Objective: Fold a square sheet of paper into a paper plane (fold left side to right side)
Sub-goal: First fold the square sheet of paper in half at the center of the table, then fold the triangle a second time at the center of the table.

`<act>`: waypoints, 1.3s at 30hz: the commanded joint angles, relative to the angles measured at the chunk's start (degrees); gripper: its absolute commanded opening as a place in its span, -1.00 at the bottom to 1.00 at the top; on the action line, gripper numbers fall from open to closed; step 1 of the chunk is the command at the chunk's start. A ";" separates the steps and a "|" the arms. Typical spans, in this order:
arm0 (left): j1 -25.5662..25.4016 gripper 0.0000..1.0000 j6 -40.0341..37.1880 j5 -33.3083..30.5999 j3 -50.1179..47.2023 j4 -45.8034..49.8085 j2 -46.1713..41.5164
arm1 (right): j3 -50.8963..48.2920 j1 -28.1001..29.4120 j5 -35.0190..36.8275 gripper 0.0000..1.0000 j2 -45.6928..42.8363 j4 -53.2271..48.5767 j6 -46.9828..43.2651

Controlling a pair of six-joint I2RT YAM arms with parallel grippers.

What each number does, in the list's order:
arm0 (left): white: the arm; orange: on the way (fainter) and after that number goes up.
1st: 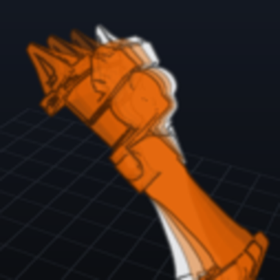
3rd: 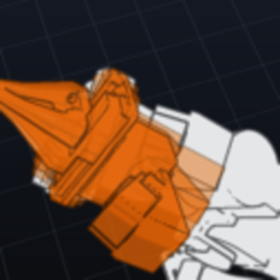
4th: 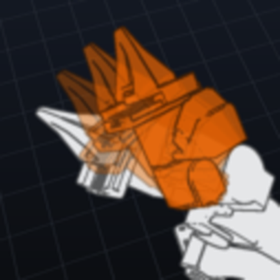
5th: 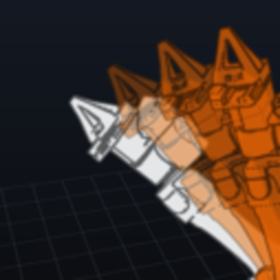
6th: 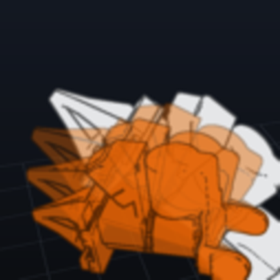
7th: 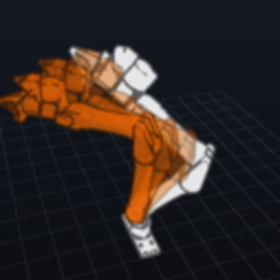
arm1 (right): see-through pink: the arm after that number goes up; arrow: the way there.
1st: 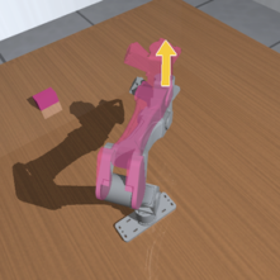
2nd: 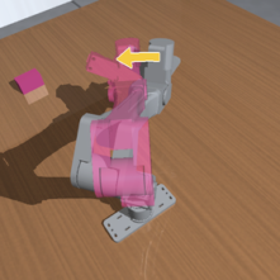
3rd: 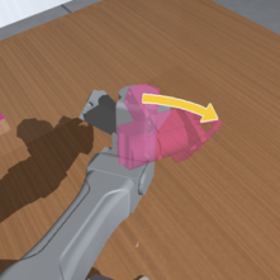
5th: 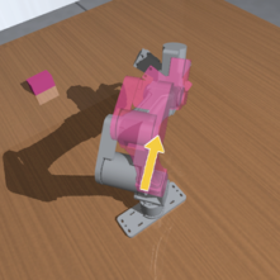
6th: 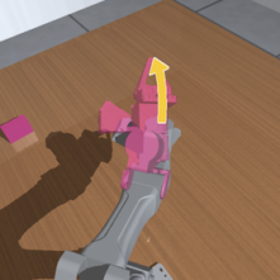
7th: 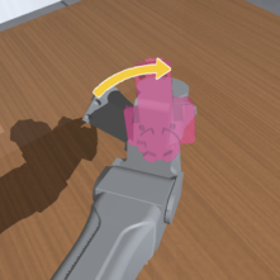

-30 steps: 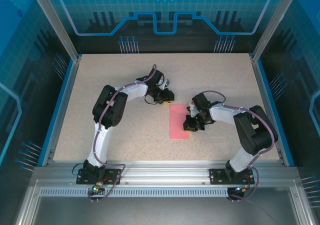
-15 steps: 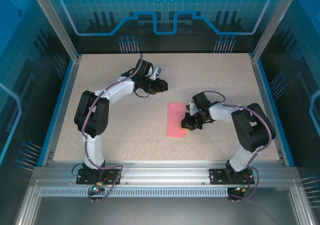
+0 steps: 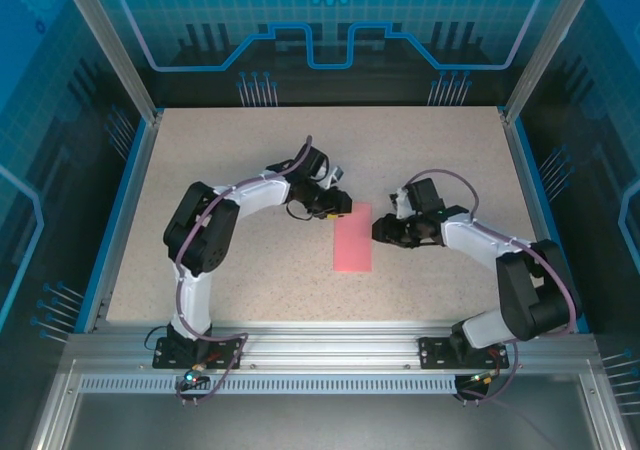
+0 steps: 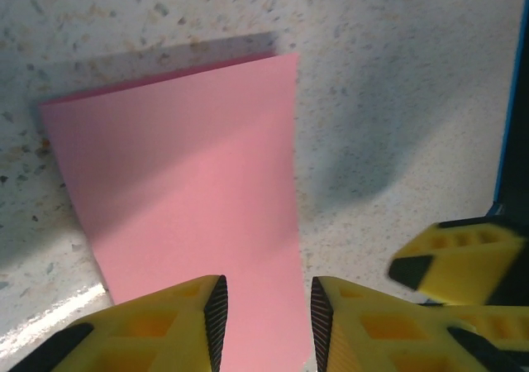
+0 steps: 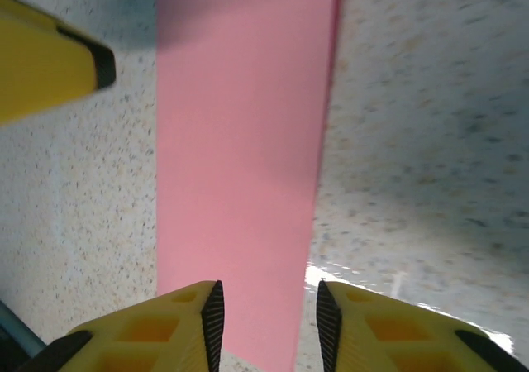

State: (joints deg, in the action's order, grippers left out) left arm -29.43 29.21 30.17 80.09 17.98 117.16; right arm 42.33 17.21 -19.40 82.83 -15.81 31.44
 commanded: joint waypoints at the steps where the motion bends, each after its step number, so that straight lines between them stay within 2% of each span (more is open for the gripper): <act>1: -0.27 -0.30 1.14 -0.82 0.91 -0.12 2.54 | -1.95 -2.06 -1.35 -0.22 -1.20 -0.09 -0.38; 11: -0.30 -0.31 1.11 -1.14 -1.05 0.58 3.94 | -0.37 -2.71 -6.37 -0.09 2.25 4.40 1.77; 20: -0.36 -0.31 1.79 -1.13 -3.10 -1.05 3.50 | 6.90 -4.44 -6.19 0.02 10.88 8.50 -0.52; 30: -0.38 -0.31 1.76 -0.91 -3.27 -1.28 3.50 | 14.63 -4.97 -8.80 0.00 20.90 11.53 -0.67; 39: -0.41 -0.30 1.73 -0.77 -3.20 -1.55 3.49 | 16.49 -4.38 -12.32 -0.09 25.97 13.76 -0.30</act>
State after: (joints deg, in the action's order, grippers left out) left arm -29.43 30.11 29.65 78.52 16.34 121.12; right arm 57.25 12.75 -29.06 107.35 -3.68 31.46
